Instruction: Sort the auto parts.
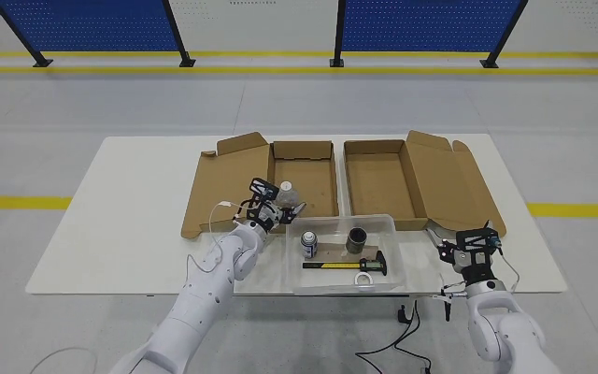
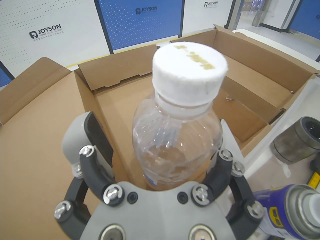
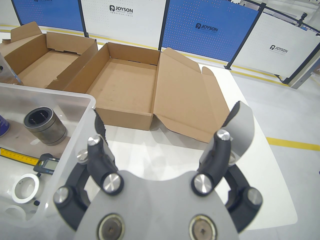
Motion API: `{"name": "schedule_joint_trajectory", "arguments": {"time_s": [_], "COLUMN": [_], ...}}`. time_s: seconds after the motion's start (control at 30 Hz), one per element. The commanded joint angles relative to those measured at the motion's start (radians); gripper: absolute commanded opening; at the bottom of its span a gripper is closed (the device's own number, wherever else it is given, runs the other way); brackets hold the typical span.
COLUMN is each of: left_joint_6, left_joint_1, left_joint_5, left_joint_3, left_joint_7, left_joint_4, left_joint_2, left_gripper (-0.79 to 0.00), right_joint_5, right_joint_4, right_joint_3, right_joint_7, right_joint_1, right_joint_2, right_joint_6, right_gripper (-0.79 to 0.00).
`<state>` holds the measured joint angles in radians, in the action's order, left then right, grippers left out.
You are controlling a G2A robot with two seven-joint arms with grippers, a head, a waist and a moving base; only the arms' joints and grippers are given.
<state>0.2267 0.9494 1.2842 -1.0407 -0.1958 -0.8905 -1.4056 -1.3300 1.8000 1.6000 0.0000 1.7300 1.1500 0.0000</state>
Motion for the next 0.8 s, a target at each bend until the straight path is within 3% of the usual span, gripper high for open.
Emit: {"name": "schedule_joint_trajectory", "arguments": {"time_s": [0.0,0.5,0.77], "left_joint_6": [0.0,-0.013,0.096], "left_joint_1": [0.012,0.172,0.273], "left_joint_5": [0.012,0.025,-0.052], "left_joint_3": [-0.008,-0.113,-0.193], "left_joint_7": [-0.002,0.207,0.42], "left_joint_4": [-0.032,-0.42,-0.633], "left_joint_2": [0.005,0.045,0.072], "left_gripper": [0.0,0.0,0.0], "right_joint_5": [0.0,0.0,0.0], "right_joint_4": [0.0,0.0,0.0], "right_joint_3": [0.0,0.0,0.0], "right_joint_7": [0.0,0.0,0.0], "right_joint_1": [0.0,0.0,0.0], "right_joint_2": [0.0,0.0,0.0], "right_joint_6": [0.0,0.0,0.0], "right_gripper": [0.0,0.0,0.0]}}
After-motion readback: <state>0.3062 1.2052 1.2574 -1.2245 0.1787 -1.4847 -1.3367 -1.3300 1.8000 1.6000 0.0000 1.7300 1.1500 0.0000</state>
